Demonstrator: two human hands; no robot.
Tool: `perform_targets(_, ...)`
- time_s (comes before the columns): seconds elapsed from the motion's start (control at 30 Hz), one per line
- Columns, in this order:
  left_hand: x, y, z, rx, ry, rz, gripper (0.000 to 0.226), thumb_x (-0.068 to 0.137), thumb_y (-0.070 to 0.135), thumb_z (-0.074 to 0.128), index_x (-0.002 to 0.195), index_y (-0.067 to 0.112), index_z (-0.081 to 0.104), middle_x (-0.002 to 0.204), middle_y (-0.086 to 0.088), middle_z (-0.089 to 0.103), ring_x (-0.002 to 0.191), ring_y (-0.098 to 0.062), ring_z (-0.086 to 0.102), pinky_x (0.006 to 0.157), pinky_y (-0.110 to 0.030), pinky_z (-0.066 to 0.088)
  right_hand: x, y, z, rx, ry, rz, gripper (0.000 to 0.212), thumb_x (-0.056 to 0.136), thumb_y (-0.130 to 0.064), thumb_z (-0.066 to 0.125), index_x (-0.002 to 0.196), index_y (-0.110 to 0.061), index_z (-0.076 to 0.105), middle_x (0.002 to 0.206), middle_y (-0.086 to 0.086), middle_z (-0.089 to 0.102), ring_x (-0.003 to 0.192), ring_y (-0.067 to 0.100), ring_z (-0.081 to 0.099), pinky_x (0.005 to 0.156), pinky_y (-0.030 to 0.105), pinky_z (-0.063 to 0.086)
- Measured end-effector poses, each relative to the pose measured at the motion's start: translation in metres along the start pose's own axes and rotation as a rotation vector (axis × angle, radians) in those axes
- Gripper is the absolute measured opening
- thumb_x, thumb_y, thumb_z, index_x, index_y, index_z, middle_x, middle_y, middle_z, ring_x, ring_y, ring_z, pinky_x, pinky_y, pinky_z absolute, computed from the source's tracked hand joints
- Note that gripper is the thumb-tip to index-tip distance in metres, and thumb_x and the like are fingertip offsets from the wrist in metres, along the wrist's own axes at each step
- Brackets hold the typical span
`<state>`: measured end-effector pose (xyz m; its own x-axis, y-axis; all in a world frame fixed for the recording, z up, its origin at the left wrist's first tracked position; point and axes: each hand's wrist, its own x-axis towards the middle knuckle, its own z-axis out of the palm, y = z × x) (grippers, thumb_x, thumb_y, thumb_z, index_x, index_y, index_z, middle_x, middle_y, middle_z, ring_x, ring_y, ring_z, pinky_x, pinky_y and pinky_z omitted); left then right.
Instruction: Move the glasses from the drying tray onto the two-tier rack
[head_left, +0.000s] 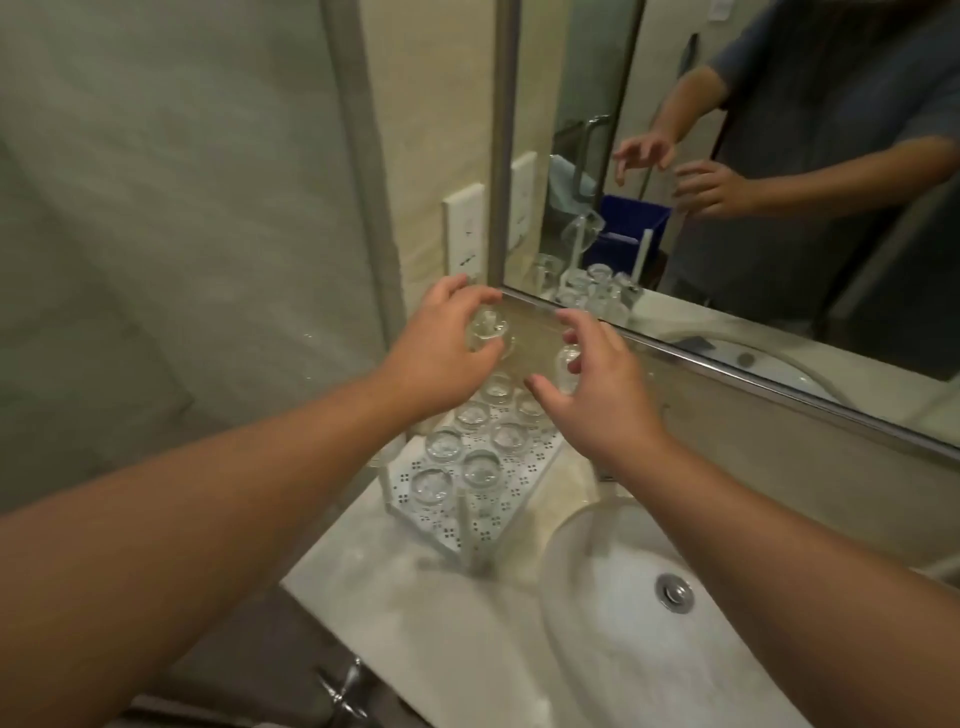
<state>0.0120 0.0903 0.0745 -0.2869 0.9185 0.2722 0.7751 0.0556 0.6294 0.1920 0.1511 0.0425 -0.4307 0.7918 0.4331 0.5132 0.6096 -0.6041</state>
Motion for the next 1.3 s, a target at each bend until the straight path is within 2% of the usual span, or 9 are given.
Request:
perform_targets(0.13, -0.01, -0.051, -0.026, -0.036, 0.059, -0.078, 0.044, 0.087, 0.026, 0.069, 0.13, 0.025, 0.059, 0.15, -0.007, 0.037, 0.136, -0.022, 0.044, 0.114, -0.041, 0.037, 0.009, -0.029, 0.042, -0.025, -0.119, -0.034, 0.061, 0.08, -0.047, 0.073, 0.133, -0.038, 0.042, 0.124, -0.013, 0.05, 0.102, 0.007, 0.053, 0.081, 0.028, 0.047)
perform_targets(0.3, -0.028, -0.101, -0.036, -0.057, 0.103, -0.169, 0.049, 0.082, 0.025, 0.07, 0.129, 0.022, 0.06, 0.131, 0.0, 0.047, 0.118, -0.017, 0.053, 0.103, -0.027, 0.04, 0.019, -0.056, 0.091, -0.007, -0.383, -0.01, 0.074, 0.077, -0.042, 0.076, 0.141, -0.032, 0.041, 0.14, -0.003, 0.049, 0.118, 0.016, 0.053, 0.095, 0.034, 0.047)
perform_targets(0.5, -0.05, -0.149, -0.017, -0.313, 0.039, -0.51, 0.073, 0.078, -0.003, 0.06, 0.145, 0.023, 0.045, 0.149, -0.008, 0.044, 0.133, -0.025, 0.048, 0.102, -0.033, 0.043, 0.023, -0.068, 0.136, -0.042, -0.626, 0.038, 0.095, 0.074, -0.038, 0.082, 0.151, -0.025, 0.029, 0.149, 0.004, 0.044, 0.126, 0.022, 0.051, 0.094, 0.027, 0.04)
perform_targets(0.6, -0.067, -0.167, -0.004, -0.384, -0.062, -0.546, 0.082, 0.08, -0.003, 0.065, 0.151, 0.024, 0.035, 0.157, -0.007, 0.037, 0.143, -0.023, 0.038, 0.105, -0.028, 0.039, 0.022, -0.069, 0.149, -0.084, -0.696, 0.018, 0.102, 0.071, -0.036, 0.084, 0.153, -0.024, 0.025, 0.153, 0.003, 0.039, 0.136, 0.021, 0.04, 0.098, 0.025, 0.033)
perform_targets(0.67, -0.074, -0.175, 0.001, -0.366, -0.127, -0.515, 0.087, 0.078, 0.002, 0.068, 0.154, 0.024, 0.03, 0.158, -0.005, 0.036, 0.143, -0.019, 0.037, 0.099, -0.021, 0.035, 0.022, -0.07, 0.155, -0.112, -0.725, 0.002, 0.104, 0.07, -0.037, 0.085, 0.153, -0.024, 0.024, 0.152, 0.004, 0.039, 0.136, 0.021, 0.04, 0.099, 0.025, 0.033)
perform_targets(0.8, -0.082, -0.184, 0.009, -0.252, -0.189, -0.477, 0.095, 0.076, 0.014, 0.072, 0.157, 0.022, 0.024, 0.15, 0.004, 0.045, 0.129, -0.023, 0.054, 0.088, -0.021, 0.043, 0.017, -0.076, 0.168, -0.184, -0.749, -0.009, 0.105, 0.067, -0.04, 0.086, 0.151, -0.024, 0.027, 0.146, 0.007, 0.046, 0.131, 0.023, 0.046, 0.102, 0.033, 0.041)
perform_targets(0.93, -0.087, -0.187, 0.015, -0.285, -0.163, -0.428, 0.093, 0.081, 0.011, 0.078, 0.156, 0.025, 0.026, 0.135, 0.014, 0.052, 0.12, 0.001, 0.052, 0.091, -0.004, 0.036, 0.013, -0.083, 0.18, -0.204, -0.749, -0.036, 0.096, 0.067, -0.037, 0.083, 0.147, -0.027, 0.031, 0.138, 0.007, 0.052, 0.123, 0.025, 0.052, 0.097, 0.038, 0.046)
perform_targets(1.1, -0.087, -0.191, 0.018, -0.398, -0.082, -0.447, 0.084, 0.08, -0.005, 0.074, 0.148, 0.031, 0.041, 0.131, 0.009, 0.062, 0.103, 0.002, 0.062, 0.083, -0.003, 0.044, 0.011, -0.086, 0.187, -0.223, -0.728, -0.053, 0.071, 0.069, -0.032, 0.078, 0.132, -0.027, 0.045, 0.117, 0.003, 0.061, 0.105, 0.023, 0.06, 0.084, 0.038, 0.052)
perform_targets(1.3, -0.087, -0.186, 0.014, -0.453, -0.076, -0.46, 0.083, 0.08, -0.013, 0.069, 0.148, 0.028, 0.043, 0.131, 0.01, 0.062, 0.095, 0.016, 0.061, 0.086, -0.01, 0.049, 0.007, -0.093, 0.182, -0.263, -0.674, -0.039, 0.072, 0.066, -0.036, 0.076, 0.132, -0.031, 0.047, 0.116, -0.001, 0.063, 0.105, 0.022, 0.061, 0.082, 0.035, 0.053)
